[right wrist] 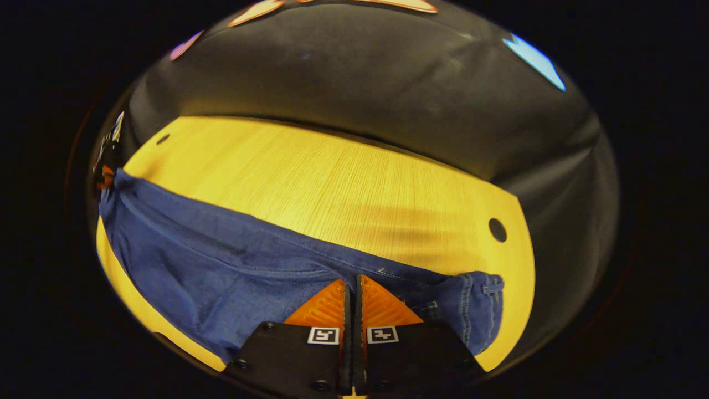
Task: Grasp the waist and the cuffs of the jeans and fold them to make the two legs overlap; first hold the waist and fold one-third of the jeans toward the cuffs, then hold the cuffs and fold the remaining one-third in the same direction to finish folding.
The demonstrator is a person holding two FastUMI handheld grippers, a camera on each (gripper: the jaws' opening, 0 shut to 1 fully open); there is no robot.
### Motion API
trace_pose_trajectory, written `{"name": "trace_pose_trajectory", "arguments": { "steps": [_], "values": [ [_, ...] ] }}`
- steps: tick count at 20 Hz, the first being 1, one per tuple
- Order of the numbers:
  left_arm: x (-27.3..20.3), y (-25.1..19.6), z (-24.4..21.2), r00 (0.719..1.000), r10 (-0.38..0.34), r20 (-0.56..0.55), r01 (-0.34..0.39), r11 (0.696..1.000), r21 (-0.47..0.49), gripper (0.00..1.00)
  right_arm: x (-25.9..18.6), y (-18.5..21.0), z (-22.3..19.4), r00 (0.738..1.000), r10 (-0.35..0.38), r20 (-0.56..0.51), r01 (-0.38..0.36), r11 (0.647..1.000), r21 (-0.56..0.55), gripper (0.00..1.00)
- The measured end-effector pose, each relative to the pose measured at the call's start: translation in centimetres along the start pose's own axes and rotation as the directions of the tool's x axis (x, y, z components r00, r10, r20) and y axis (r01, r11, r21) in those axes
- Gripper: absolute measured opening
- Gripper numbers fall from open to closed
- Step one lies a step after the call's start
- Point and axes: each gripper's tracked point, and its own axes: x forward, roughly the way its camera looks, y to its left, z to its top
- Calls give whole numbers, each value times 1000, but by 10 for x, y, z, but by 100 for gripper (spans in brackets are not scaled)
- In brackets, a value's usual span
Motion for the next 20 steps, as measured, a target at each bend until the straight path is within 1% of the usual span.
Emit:
{"name": "trace_pose_trajectory", "arguments": {
  "steps": [1,2,3,4,5,7,8,9,10,11,12,13,14,15,17,18,19,20],
  "values": [
    [-1,-1,-1,1000,6,11,-6,1000,-23,0,-3,3,4,999,36,6,-36,997,61,6],
    [-1,-1,-2,1000,8,21,-7,999,-44,0,-6,0,10,998,56,17,-57,992,115,11],
    [2,1,-5,1000,5,28,-3,998,-64,0,-13,-5,19,996,71,47,-78,984,159,41],
    [0,2,-3,999,19,40,-16,996,-89,20,-22,-10,27,993,78,83,-93,975,199,70],
    [-1,8,-3,997,52,54,-45,992,-121,40,-26,-22,34,992,60,112,-85,968,234,100],
    [-12,28,3,984,140,111,-116,972,-203,80,-43,-48,36,988,27,150,-68,960,271,97],
    [-18,35,8,975,168,147,-128,961,-245,100,-51,-60,32,988,2,154,-44,961,271,100],
    [-28,40,11,967,188,175,-134,951,-279,95,-58,-75,23,989,-26,147,-13,965,262,99],
    [-40,43,13,960,197,201,-129,942,-308,95,-62,-93,11,988,-54,142,18,969,247,99],
    [-51,42,13,956,194,219,-112,934,-340,95,-68,-105,-1,988,-77,133,44,971,235,96],
    [-61,40,12,953,190,236,-91,923,-375,95,-72,-119,-19,989,-93,114,65,972,227,99],
    [-72,36,12,948,183,259,-62,909,-413,95,-77,-128,-35,990,-102,95,79,971,225,99],
    [-85,30,11,943,175,283,-29,890,-455,95,-78,-136,-50,991,-107,77,87,969,233,96],
    [-93,27,10,936,167,311,9,869,-495,95,-78,-143,-65,993,-108,54,92,965,246,99],
    [-104,21,10,917,155,368,81,831,-550,95,-72,-155,-84,995,-102,22,92,955,283,99],
    [-106,21,8,912,156,379,97,816,-570,95,-70,-159,-94,995,-98,3,93,950,299,99],
    [-104,21,6,914,152,376,107,804,-586,95,-65,-163,-99,996,-90,-7,88,946,313,99],
    [-100,24,5,915,161,370,104,793,-600,95,-59,-162,-103,998,-63,-10,63,941,332,99]
  ]
}}
